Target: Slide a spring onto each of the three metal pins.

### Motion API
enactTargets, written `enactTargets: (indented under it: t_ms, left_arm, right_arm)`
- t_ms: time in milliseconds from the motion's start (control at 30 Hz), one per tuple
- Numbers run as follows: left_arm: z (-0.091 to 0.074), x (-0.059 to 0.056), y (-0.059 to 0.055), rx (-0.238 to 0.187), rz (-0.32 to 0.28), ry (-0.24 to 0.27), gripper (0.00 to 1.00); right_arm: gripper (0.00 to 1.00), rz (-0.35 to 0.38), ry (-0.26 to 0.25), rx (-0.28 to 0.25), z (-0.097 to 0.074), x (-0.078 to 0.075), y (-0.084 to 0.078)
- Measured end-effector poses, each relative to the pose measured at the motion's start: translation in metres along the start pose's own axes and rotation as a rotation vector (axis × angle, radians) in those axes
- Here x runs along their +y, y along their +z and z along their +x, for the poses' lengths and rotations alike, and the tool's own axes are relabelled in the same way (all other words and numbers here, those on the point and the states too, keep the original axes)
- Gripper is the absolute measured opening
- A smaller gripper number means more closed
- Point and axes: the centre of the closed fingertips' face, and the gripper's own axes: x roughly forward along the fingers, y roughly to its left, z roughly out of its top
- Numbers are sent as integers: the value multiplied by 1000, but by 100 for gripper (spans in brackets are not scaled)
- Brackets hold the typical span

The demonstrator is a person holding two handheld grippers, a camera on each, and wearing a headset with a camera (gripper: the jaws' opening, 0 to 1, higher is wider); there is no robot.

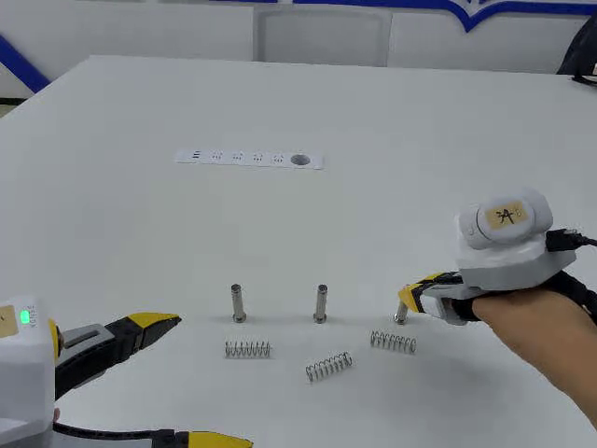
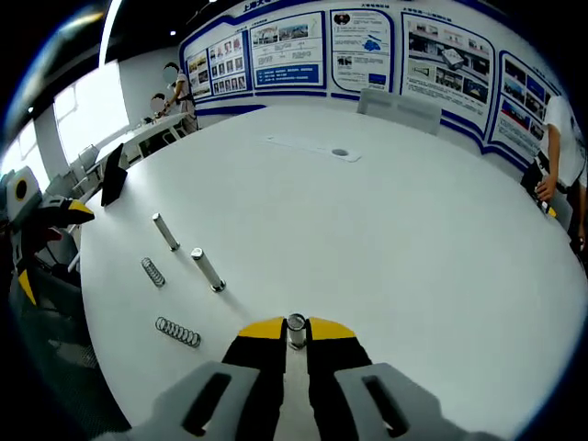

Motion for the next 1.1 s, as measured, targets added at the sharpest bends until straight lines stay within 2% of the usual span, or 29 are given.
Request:
enactTargets:
  t_ms: [1100]
  left_arm:
    - [2, 0, 0, 7, 4, -4, 89]
  right_arm:
    - [11, -34, 5, -6, -2, 2, -2]
